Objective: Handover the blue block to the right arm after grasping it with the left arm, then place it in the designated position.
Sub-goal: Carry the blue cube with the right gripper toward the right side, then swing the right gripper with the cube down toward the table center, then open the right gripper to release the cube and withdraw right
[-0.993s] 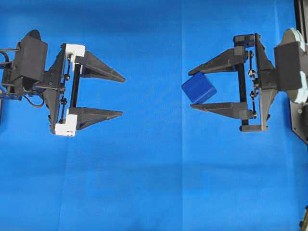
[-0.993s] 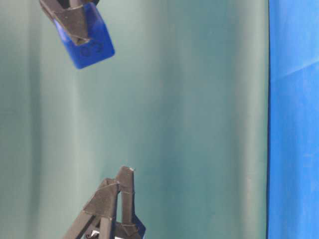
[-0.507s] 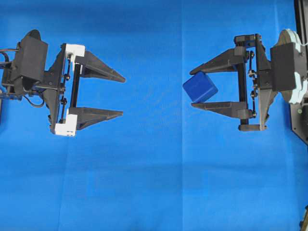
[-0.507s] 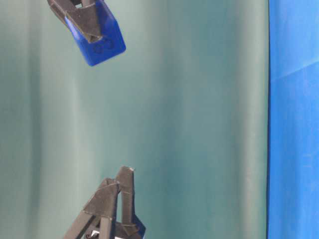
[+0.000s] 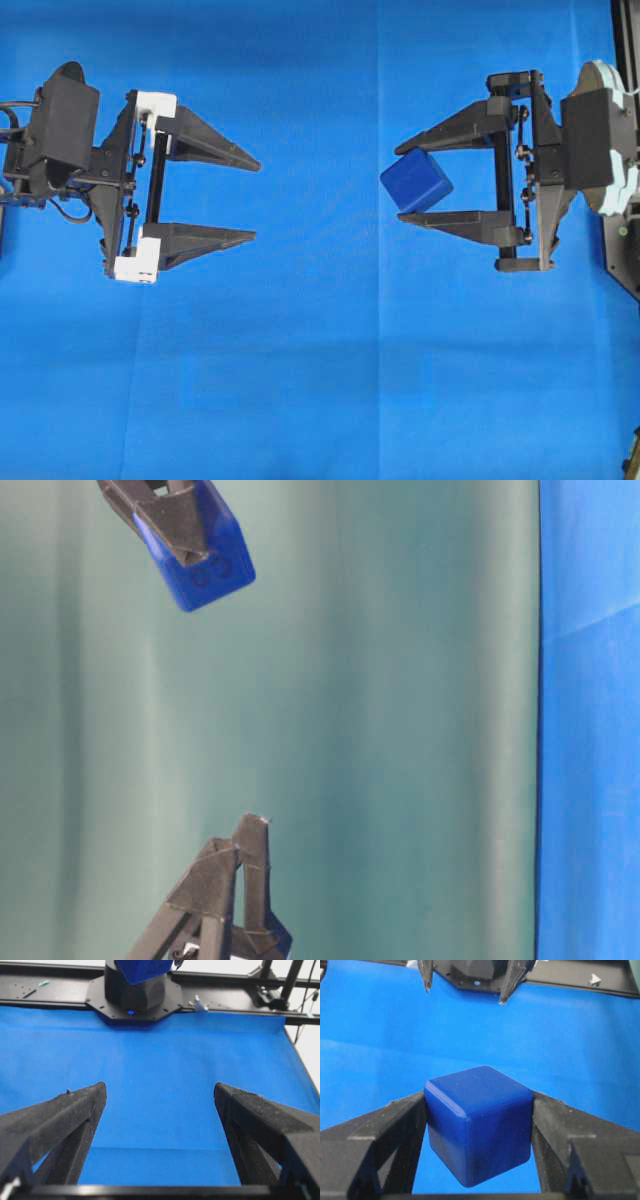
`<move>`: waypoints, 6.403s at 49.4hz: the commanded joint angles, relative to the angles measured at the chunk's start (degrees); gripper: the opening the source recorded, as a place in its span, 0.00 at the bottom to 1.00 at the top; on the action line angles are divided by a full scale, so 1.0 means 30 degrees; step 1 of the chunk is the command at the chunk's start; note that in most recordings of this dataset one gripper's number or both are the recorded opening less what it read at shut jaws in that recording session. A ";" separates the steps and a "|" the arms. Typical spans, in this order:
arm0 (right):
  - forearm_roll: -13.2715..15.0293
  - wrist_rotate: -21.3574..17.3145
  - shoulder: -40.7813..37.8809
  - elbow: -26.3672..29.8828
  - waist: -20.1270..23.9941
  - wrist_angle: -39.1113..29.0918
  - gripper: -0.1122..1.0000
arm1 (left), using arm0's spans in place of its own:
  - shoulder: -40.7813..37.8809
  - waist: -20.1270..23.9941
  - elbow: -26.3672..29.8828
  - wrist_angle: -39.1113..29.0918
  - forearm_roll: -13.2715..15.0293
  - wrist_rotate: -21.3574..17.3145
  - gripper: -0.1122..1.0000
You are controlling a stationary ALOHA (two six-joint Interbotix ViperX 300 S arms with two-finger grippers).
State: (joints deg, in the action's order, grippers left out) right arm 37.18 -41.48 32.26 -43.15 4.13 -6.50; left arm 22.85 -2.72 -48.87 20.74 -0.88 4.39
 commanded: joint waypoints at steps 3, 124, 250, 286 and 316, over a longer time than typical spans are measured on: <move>-0.0029 -0.0029 0.0146 0.0498 0.0059 0.0059 0.57 | 0.0264 0.0029 0.0381 0.0088 -0.0029 0.0029 0.93; -0.1201 -0.0088 0.0146 0.0439 0.2490 -0.6826 0.57 | 0.0264 0.0059 0.0527 0.0117 0.0000 0.0029 0.93; -0.1230 -0.1670 -1.4648 0.2461 0.0615 0.4658 0.57 | 0.0264 0.0029 0.0498 0.0059 -0.0029 -0.0029 0.93; -0.1436 -0.1699 -1.4180 0.2754 0.0645 0.3633 0.89 | 0.0293 0.0029 0.0527 0.0088 0.0000 0.0000 0.93; -0.1318 -0.1611 -0.8906 0.2900 0.1377 -0.0586 0.90 | 0.0293 0.0029 0.0527 0.0117 -0.0029 -0.0029 0.93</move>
State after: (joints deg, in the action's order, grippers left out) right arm 33.13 -46.32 1.49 -35.95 7.73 -5.89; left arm 22.85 -2.72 -48.87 20.65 -0.88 4.39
